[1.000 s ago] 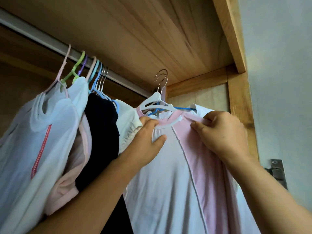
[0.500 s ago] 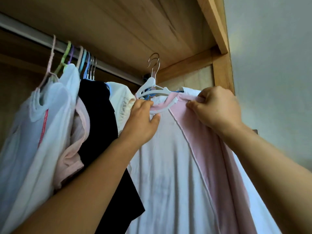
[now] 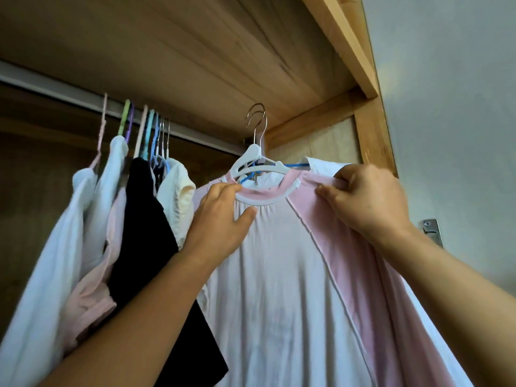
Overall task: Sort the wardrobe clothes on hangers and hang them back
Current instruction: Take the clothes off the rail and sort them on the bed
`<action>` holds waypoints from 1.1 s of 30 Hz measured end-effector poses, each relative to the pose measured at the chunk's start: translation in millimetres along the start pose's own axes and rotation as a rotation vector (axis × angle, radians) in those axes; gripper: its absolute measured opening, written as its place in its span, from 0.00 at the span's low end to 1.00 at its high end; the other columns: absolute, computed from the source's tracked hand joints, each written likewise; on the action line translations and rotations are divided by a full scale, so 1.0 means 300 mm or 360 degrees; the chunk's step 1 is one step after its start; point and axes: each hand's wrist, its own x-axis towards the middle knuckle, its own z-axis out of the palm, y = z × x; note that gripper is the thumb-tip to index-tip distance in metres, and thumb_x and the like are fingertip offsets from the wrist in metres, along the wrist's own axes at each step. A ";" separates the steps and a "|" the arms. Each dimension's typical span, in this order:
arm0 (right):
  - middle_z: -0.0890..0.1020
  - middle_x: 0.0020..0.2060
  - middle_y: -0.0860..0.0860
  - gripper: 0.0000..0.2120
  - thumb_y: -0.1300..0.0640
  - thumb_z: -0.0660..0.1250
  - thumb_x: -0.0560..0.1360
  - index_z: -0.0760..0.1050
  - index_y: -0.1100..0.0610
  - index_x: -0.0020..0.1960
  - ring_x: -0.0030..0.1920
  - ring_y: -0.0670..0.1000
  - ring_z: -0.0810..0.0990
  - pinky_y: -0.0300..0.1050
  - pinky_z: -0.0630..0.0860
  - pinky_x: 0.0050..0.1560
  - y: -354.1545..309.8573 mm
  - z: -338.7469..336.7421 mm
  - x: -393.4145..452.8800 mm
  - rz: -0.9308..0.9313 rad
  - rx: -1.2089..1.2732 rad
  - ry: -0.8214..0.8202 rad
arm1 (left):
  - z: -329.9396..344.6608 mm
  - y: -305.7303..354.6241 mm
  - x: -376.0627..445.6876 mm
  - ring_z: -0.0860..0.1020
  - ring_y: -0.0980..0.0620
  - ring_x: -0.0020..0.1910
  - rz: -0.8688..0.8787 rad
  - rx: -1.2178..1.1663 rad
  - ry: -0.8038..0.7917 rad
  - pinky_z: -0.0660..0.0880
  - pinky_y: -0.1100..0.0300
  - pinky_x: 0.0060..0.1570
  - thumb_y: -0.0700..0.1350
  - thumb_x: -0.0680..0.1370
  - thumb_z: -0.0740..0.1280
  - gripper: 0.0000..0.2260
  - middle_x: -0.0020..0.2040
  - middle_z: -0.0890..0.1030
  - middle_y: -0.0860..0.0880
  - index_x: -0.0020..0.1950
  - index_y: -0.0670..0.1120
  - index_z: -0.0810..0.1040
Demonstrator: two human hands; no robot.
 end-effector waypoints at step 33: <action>0.81 0.45 0.55 0.09 0.50 0.63 0.74 0.76 0.56 0.44 0.49 0.59 0.78 0.44 0.65 0.38 -0.051 0.378 0.218 -0.0003 -0.0013 -0.0183 | -0.009 -0.110 0.027 0.65 0.55 0.67 -0.0061 0.0330 -0.0202 0.62 0.63 0.63 0.59 0.70 0.52 0.29 0.69 0.64 0.55 0.70 0.51 0.66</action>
